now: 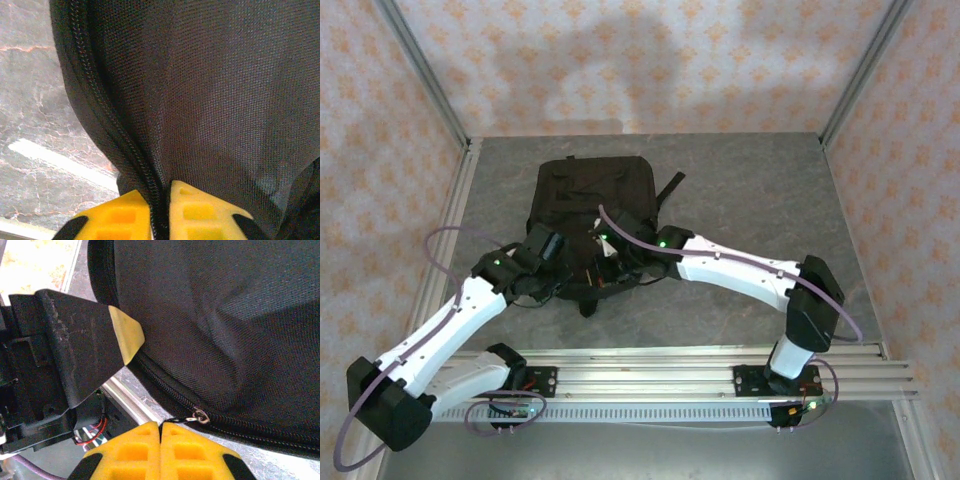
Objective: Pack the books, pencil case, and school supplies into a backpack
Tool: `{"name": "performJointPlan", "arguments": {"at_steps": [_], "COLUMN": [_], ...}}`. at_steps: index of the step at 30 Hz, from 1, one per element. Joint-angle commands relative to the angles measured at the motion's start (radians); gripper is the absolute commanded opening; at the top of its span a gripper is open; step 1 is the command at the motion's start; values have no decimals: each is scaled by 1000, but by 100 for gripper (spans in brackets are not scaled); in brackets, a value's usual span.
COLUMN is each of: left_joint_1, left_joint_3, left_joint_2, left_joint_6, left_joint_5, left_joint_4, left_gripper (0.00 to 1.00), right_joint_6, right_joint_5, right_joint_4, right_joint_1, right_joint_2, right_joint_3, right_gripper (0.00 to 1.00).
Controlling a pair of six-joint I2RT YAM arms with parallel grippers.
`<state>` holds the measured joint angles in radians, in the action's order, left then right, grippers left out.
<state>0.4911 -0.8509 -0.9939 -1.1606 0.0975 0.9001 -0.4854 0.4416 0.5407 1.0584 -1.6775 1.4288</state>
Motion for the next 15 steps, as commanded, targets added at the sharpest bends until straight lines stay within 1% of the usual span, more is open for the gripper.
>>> {"name": "performJointPlan", "arguments": {"at_steps": [1,4,7,15], "left_joint_1": [10,8,9,2], "left_joint_3": [22,21,15,-12], "left_joint_2": [11,20,36,79], "left_joint_6": [5,11,19,61], "left_joint_5": [-42,-51,-62,-126], "left_joint_4": [30,37,43,105], "left_gripper": [8,6,0,0], "right_joint_6": [48,56,61,46], "right_joint_5": [-39,-47,-55,-95], "right_joint_4": [19,28,42,9], "right_joint_1": [14,14,15,14], "right_joint_2": [17,30,24,31], "right_joint_3": [78,94,87,-53], "right_gripper": [0,0,0,0]}}
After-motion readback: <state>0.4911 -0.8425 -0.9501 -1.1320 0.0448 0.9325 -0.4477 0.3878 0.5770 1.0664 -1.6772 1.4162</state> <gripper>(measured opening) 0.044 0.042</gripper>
